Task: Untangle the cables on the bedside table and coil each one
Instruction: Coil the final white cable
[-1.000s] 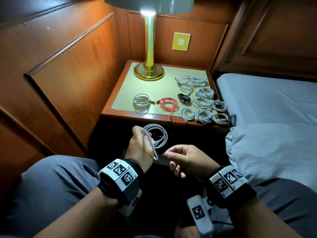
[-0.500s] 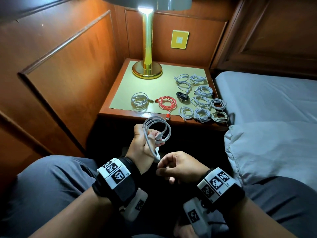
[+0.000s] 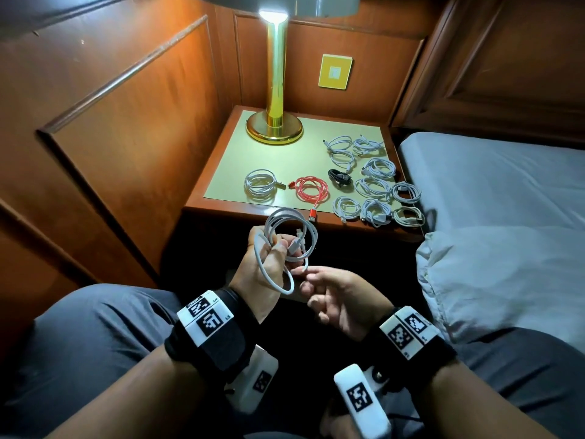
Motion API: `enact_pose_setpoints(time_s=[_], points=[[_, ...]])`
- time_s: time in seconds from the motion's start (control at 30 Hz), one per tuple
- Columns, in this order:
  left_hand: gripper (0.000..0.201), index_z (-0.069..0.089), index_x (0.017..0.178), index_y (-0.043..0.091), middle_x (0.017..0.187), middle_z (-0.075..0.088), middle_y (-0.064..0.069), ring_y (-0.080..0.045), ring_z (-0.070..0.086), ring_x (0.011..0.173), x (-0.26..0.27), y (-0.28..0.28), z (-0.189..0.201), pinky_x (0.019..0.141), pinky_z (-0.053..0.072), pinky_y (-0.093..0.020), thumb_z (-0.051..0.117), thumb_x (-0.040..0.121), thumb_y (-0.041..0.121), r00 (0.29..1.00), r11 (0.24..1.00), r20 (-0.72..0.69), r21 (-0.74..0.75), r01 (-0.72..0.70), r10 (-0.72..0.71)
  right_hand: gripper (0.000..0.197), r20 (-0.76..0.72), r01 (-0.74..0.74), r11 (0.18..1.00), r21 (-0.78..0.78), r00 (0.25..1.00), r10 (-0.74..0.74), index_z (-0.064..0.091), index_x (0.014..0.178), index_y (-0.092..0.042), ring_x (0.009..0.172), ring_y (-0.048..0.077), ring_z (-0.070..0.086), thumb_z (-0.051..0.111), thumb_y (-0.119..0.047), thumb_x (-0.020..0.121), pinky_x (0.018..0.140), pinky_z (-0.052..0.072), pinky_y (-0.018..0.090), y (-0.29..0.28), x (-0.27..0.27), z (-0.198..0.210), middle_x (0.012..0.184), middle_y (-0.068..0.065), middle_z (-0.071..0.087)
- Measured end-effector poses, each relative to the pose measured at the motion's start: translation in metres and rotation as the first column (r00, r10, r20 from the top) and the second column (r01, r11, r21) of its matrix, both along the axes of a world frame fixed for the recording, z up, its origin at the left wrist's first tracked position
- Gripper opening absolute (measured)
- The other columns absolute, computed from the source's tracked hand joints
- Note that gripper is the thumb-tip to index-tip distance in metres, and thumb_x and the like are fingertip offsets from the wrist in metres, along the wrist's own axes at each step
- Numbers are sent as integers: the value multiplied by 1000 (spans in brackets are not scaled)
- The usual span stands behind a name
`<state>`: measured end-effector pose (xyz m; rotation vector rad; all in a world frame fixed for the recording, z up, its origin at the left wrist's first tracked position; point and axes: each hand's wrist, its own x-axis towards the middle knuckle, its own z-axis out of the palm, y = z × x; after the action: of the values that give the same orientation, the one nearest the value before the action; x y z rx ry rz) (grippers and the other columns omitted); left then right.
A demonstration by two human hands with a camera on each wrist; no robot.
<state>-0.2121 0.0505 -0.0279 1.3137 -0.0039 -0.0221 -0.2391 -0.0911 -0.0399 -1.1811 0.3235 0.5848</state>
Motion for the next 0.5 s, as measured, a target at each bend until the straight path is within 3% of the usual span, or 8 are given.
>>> enact_pose_setpoints(time_s=[0.07,0.17,0.27,0.4,0.5], points=[[13,48,91,8,82,65,-3,-14,64,74,0,-1,-3,73,54,-38,45,85,20,1000,997,10,79,-17,16,29,8,109,994,28,994,-109,64,120,-6,51,7,46,47,-14,98,46,27,19,-4,3,4,77,-1,56],[17,50,94,-4,77,62,2,-1,63,71,0,0,-5,71,48,-19,46,96,12,999,972,38,235,-17,8,19,119,266,964,9,957,-265,64,101,-7,50,8,48,47,-16,103,44,29,20,-3,4,6,80,3,62],[6,44,101,-10,81,53,-4,-6,55,73,-4,-1,1,68,45,-10,39,101,-6,999,948,41,317,14,-28,13,267,332,942,-39,912,-310,64,102,-8,49,8,52,52,-13,101,41,36,19,2,2,7,78,7,65],[7,41,105,-11,84,49,-9,-11,50,74,-8,-4,2,66,44,-9,37,100,-9,998,965,-7,255,54,-55,14,369,406,912,-63,858,-357,52,109,-10,52,14,58,57,-3,98,45,46,24,2,2,6,78,12,68],[7,38,103,-11,81,45,-9,-3,51,66,-14,-7,13,59,43,-8,33,99,-14,992,983,-90,155,97,-84,4,406,377,921,-93,859,-311,58,102,-5,53,15,59,58,-3,98,48,49,25,1,1,6,73,9,70]])
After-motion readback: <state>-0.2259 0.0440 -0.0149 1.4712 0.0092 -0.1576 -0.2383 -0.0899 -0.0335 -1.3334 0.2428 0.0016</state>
